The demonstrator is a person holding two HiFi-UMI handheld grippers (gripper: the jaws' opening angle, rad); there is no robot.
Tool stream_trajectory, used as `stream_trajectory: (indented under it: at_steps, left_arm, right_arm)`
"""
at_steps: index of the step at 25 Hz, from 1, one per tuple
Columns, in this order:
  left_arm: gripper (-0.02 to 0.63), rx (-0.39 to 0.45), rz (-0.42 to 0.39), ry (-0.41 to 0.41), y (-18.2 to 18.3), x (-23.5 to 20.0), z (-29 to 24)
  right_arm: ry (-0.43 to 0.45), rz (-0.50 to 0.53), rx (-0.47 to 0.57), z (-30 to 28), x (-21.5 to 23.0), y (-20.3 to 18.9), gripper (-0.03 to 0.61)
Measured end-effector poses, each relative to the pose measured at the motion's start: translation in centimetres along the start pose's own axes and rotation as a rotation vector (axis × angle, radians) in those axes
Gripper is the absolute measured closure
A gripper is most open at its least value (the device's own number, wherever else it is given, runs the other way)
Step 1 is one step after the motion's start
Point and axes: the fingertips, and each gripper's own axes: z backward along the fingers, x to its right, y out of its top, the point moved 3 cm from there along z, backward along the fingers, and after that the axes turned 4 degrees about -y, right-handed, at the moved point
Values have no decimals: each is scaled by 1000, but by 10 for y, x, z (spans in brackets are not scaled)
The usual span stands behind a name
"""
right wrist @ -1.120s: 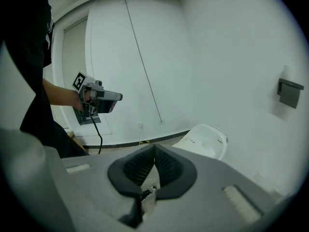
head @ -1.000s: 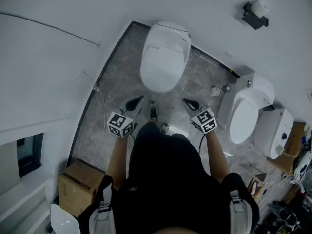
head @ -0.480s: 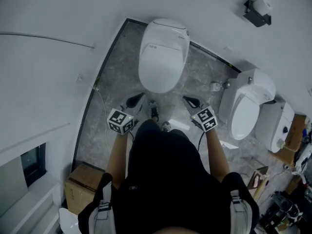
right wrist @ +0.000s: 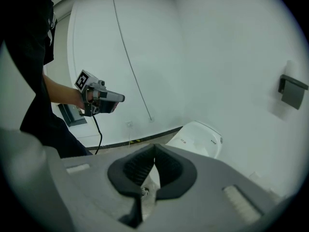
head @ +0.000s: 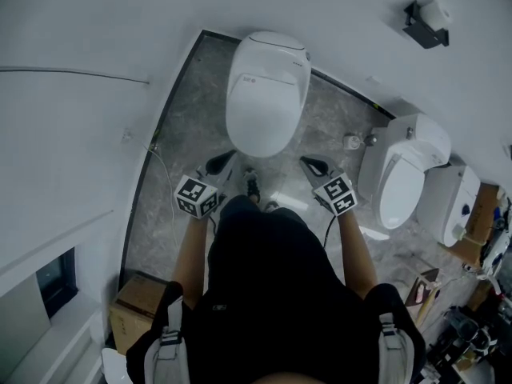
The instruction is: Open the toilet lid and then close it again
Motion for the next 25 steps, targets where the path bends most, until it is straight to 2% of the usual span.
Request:
stream_trajectory:
  at_steps: [8, 14, 25]
  left_arm:
    - [603, 45, 2, -4, 16, -30, -7]
    - [603, 28, 13, -18, 19, -47, -10]
    - [603, -5, 19, -9, 16, -51, -18]
  right_arm:
    - [-13, 28, -18, -18, 10, 14, 575]
    - [-18, 20, -25, -34, 16, 23, 575]
    - [-32, -31, -52, -31, 31, -5, 575]
